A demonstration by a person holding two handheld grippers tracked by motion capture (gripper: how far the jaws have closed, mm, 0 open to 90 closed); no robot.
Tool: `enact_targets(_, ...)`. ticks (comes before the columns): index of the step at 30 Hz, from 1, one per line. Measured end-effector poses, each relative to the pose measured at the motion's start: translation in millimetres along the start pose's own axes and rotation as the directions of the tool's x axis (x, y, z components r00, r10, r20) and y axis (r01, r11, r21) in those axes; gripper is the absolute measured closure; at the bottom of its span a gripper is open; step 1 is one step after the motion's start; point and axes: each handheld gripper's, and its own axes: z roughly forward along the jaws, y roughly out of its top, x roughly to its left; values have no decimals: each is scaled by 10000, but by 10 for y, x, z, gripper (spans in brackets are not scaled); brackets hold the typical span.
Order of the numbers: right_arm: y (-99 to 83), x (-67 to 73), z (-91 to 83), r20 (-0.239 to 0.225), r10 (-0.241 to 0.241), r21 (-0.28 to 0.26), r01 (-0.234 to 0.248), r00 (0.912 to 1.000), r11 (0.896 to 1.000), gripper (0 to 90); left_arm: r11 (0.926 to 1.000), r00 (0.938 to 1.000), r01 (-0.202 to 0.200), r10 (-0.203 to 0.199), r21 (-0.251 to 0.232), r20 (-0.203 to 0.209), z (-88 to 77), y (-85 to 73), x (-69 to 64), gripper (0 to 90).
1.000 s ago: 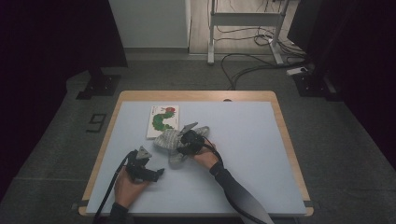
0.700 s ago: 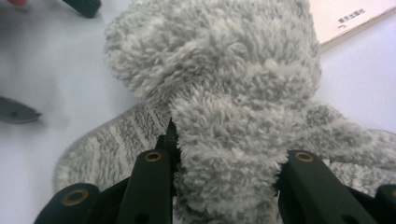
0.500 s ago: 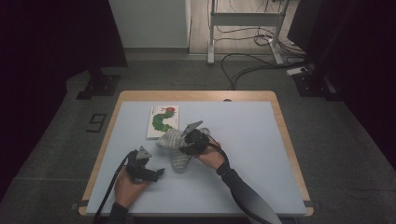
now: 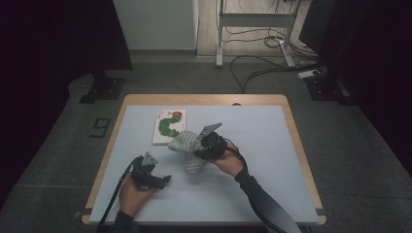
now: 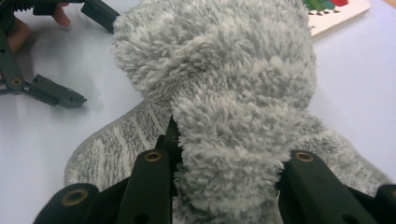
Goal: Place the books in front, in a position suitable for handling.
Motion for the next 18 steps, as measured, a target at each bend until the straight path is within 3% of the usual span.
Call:
enact_targets(9,-82,-40,-184,122,51,-120,-50,9999,9999,645,10000,10000,4,-4,7,-17,0,0,0,0)
enact_targets(18,-253,-93,-478,363,164,-276,-154,9992,9995,648,10000,10000,2,-2,3,-7,0,0,0,0)
